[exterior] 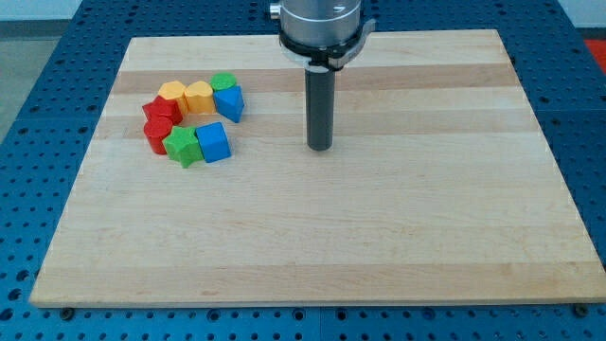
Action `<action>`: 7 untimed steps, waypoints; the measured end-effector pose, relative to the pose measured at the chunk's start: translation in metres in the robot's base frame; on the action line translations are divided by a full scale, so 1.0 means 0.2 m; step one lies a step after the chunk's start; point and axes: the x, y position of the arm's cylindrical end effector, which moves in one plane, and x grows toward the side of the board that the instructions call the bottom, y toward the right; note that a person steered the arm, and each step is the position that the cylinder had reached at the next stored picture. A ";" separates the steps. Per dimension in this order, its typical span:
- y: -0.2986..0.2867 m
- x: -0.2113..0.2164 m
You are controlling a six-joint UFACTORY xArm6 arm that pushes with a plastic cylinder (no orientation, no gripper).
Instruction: Move your arm towards the blue triangle
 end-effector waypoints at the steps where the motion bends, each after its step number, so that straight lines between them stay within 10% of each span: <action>1: -0.09 0.24; 3: -0.31 0.31; 7: 0.00 -0.41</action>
